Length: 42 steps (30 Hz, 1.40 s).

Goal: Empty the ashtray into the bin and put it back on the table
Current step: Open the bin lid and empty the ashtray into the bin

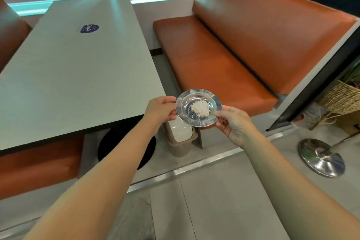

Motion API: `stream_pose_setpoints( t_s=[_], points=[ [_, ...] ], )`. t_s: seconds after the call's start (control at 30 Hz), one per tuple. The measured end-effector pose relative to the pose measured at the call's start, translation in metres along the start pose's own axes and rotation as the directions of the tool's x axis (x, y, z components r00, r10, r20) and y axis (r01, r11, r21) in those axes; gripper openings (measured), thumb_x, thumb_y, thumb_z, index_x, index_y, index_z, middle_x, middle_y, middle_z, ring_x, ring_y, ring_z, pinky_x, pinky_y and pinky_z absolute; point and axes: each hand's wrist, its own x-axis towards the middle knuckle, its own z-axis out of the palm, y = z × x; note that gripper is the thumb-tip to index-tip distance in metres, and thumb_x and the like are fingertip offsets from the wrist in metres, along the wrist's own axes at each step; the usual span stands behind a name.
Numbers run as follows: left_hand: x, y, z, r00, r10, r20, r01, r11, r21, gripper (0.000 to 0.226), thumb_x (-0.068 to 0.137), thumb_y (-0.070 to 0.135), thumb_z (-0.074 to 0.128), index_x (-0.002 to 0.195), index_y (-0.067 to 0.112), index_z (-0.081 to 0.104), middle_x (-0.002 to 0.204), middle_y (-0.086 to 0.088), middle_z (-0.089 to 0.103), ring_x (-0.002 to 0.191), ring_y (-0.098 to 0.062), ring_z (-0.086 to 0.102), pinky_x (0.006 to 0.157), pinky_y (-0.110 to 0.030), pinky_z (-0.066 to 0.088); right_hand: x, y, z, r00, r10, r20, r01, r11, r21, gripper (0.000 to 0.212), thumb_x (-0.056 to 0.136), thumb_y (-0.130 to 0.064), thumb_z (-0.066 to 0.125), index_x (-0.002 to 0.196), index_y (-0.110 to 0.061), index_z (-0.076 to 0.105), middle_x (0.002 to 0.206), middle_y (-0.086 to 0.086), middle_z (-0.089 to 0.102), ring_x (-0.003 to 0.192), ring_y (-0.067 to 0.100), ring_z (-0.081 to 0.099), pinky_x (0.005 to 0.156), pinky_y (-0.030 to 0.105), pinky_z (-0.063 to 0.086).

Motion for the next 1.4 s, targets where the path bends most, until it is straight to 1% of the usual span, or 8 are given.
stream_pose_setpoints(
  t_s=[0.2, 0.33, 0.47, 0.63, 0.8, 0.9, 1.0, 1.4],
  points=[
    [0.020, -0.046, 0.025, 0.994, -0.103, -0.018, 0.105, 0.989, 0.103, 0.033, 0.085, 0.006, 0.052, 0.118, 0.007, 0.056, 0.072, -0.004, 0.057, 0.064, -0.014, 0.054, 0.066, -0.024, 0.053, 0.048, 0.032, -0.033, 0.993, 0.115, -0.013, -0.115, 0.993, 0.017, 0.018, 0.080, 0.006, 0.056, 0.082, -0.012, 0.060, 0.038, -0.004, 0.063, 0.032, 0.002, 0.051, 0.035, 0.013, 0.045],
    [0.059, -0.080, 0.041, 0.986, -0.167, -0.026, 0.169, 0.974, 0.154, 0.032, 0.086, 0.002, 0.047, 0.117, 0.003, 0.055, 0.068, -0.002, 0.052, 0.059, -0.010, 0.049, 0.047, -0.016, 0.047, 0.097, 0.054, -0.041, 0.983, 0.175, -0.060, -0.173, 0.984, 0.029, 0.021, 0.082, 0.007, 0.053, 0.079, -0.013, 0.055, 0.037, -0.004, 0.063, 0.031, 0.003, 0.053, 0.034, 0.013, 0.045],
    [0.115, -0.110, 0.051, 0.975, -0.197, -0.099, 0.216, 0.942, 0.256, 0.031, 0.086, 0.007, 0.047, 0.114, 0.006, 0.060, 0.081, -0.009, 0.059, 0.061, -0.015, 0.051, 0.059, -0.024, 0.045, 0.152, 0.080, -0.042, 0.975, 0.209, -0.073, -0.212, 0.977, -0.036, 0.022, 0.082, 0.007, 0.052, 0.075, -0.013, 0.055, 0.056, 0.005, 0.057, 0.035, 0.005, 0.049, 0.035, 0.015, 0.044],
    [0.176, -0.140, 0.063, 0.975, -0.155, -0.157, 0.206, 0.895, 0.395, 0.028, 0.087, 0.011, 0.051, 0.112, 0.006, 0.063, 0.115, -0.019, 0.065, 0.103, -0.032, 0.061, 0.092, -0.036, 0.050, 0.216, 0.116, -0.043, 0.970, 0.237, -0.063, -0.244, 0.957, -0.159, 0.022, 0.081, 0.006, 0.051, 0.070, -0.012, 0.052, 0.056, 0.005, 0.046, 0.048, 0.014, 0.041, 0.044, 0.020, 0.043],
    [0.228, -0.177, 0.074, 0.966, -0.140, -0.218, 0.228, 0.858, 0.460, 0.028, 0.086, 0.011, 0.055, 0.112, 0.005, 0.063, 0.111, -0.012, 0.066, 0.103, -0.026, 0.060, 0.080, -0.021, 0.042, 0.277, 0.149, -0.047, 0.970, 0.235, -0.056, -0.241, 0.936, -0.257, 0.022, 0.080, 0.007, 0.052, 0.070, -0.012, 0.054, 0.057, 0.005, 0.050, 0.050, 0.014, 0.044, 0.047, 0.023, 0.043],
    [0.256, -0.204, 0.077, 0.968, -0.103, -0.231, 0.215, 0.815, 0.538, 0.034, 0.084, 0.010, 0.057, 0.118, 0.005, 0.060, 0.106, -0.009, 0.059, 0.104, -0.024, 0.057, 0.083, -0.018, 0.039, 0.312, 0.176, -0.048, 0.970, 0.243, -0.020, -0.239, 0.930, -0.280, 0.024, 0.079, 0.008, 0.051, 0.071, -0.014, 0.057, 0.060, 0.005, 0.053, 0.052, 0.014, 0.045, 0.051, 0.025, 0.043],
    [0.283, -0.233, 0.077, 0.956, -0.056, -0.288, 0.237, 0.728, 0.643, 0.042, 0.080, 0.007, 0.059, 0.123, 0.010, 0.055, 0.127, -0.016, 0.050, 0.118, -0.032, 0.047, 0.100, -0.034, 0.041, 0.340, 0.207, -0.049, 0.963, 0.270, -0.015, -0.263, 0.919, -0.296, 0.022, 0.079, 0.008, 0.051, 0.072, -0.012, 0.057, 0.063, 0.006, 0.055, 0.053, 0.015, 0.048, 0.048, 0.024, 0.044],
    [0.355, -0.292, 0.082, 0.963, -0.019, -0.269, 0.229, 0.586, 0.777, 0.083, 0.071, 0.019, 0.070, 0.140, 0.021, 0.023, 0.146, -0.006, 0.020, 0.127, -0.029, 0.024, 0.098, -0.041, 0.037, 0.406, 0.276, -0.026, 0.954, 0.300, -0.027, -0.294, 0.907, -0.302, 0.020, 0.079, 0.005, 0.054, 0.096, -0.003, 0.059, 0.068, 0.003, 0.056, 0.053, 0.015, 0.052, 0.048, 0.022, 0.047]
  ],
)
